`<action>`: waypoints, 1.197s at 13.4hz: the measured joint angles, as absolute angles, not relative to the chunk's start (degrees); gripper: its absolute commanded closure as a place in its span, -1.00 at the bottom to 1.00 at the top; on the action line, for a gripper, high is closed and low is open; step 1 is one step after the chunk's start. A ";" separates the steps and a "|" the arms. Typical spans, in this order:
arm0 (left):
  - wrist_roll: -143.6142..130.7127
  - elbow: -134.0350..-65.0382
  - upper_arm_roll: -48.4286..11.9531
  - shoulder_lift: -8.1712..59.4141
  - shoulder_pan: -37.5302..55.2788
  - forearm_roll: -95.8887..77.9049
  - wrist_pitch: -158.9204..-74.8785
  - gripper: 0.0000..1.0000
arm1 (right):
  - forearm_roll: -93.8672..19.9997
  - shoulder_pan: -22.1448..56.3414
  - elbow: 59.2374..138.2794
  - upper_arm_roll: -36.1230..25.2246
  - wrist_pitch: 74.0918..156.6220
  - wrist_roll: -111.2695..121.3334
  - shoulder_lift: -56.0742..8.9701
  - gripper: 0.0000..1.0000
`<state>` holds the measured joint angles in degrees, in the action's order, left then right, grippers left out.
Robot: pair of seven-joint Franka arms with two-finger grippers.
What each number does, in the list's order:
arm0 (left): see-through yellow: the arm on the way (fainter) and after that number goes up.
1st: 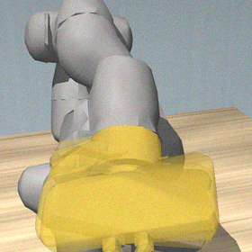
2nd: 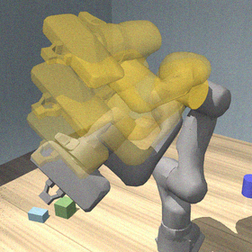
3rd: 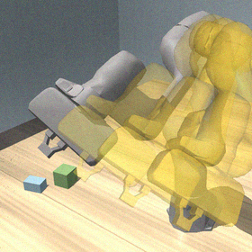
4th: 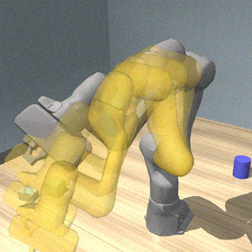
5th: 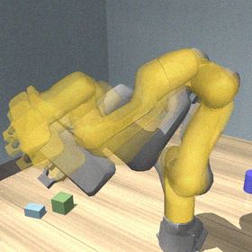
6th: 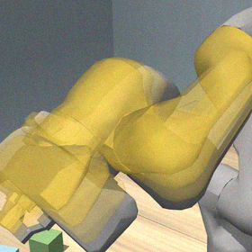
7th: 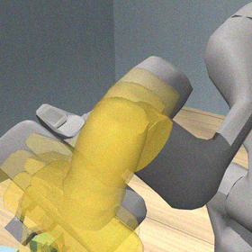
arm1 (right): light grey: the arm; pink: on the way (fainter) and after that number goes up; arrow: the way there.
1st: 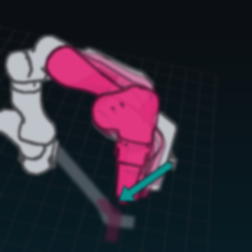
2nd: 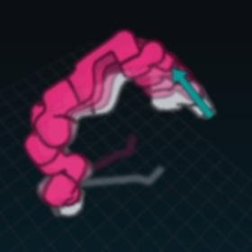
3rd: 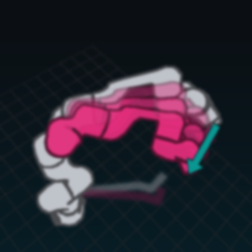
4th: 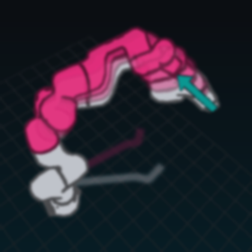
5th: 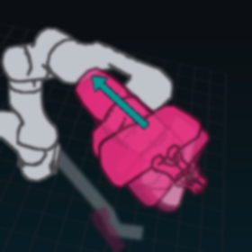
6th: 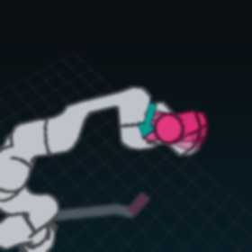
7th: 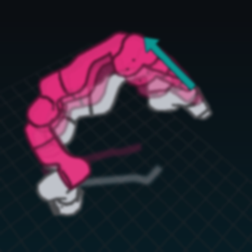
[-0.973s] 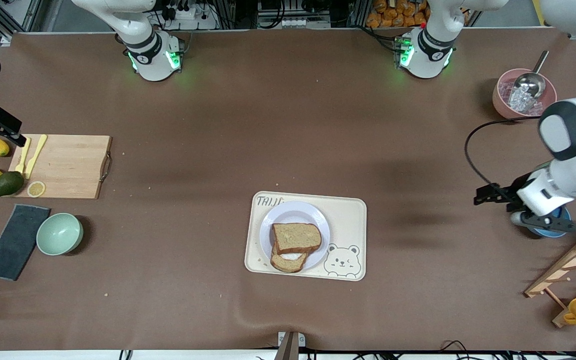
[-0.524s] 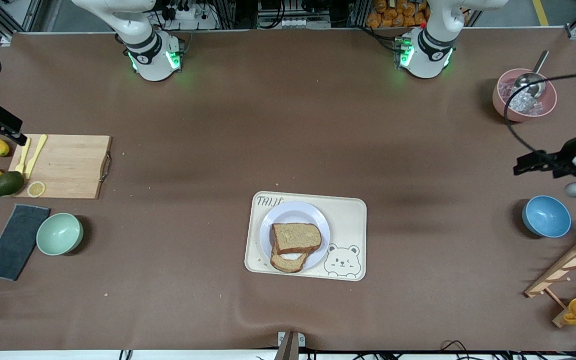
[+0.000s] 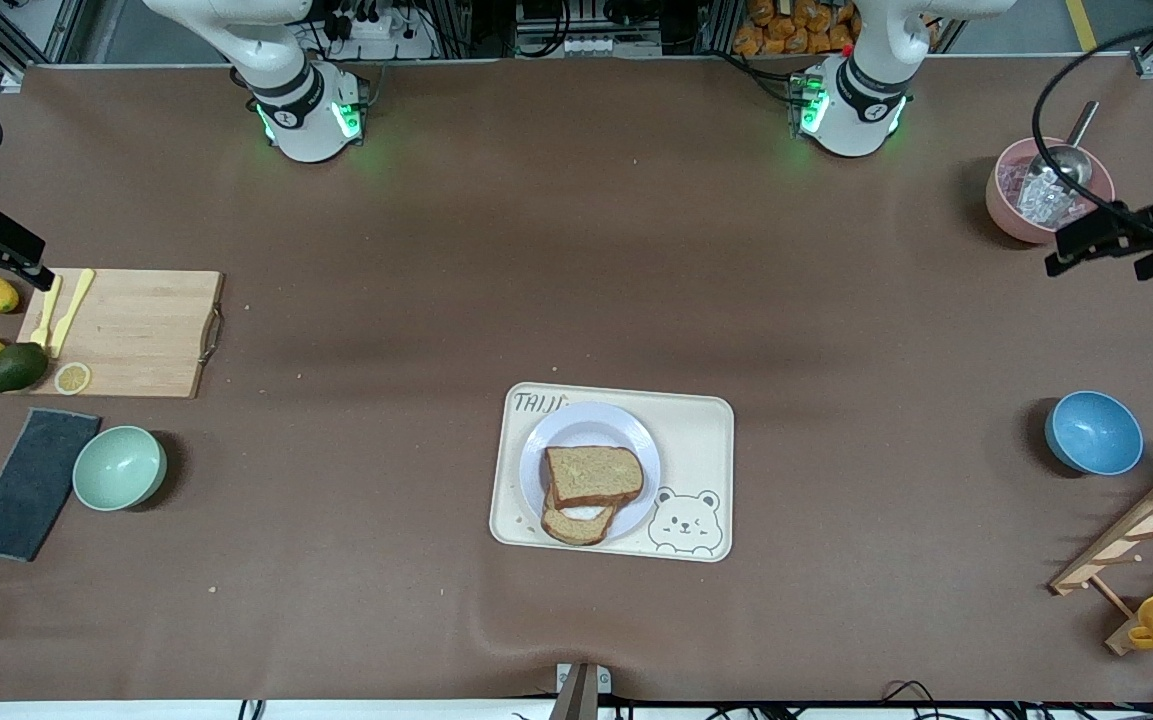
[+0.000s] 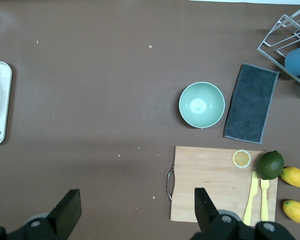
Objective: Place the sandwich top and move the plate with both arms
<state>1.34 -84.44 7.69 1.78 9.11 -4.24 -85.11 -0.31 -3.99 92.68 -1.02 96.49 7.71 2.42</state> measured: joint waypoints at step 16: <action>-2.54 -84.64 -3.55 0.51 1.82 -1.97 -82.37 -1.00 | -0.31 -3.99 92.68 -1.16 96.38 7.71 2.38 -1.00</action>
<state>-2.54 -84.64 -3.55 0.51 1.82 -1.97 -82.37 -0.31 -3.99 92.68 -1.16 96.38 7.71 2.38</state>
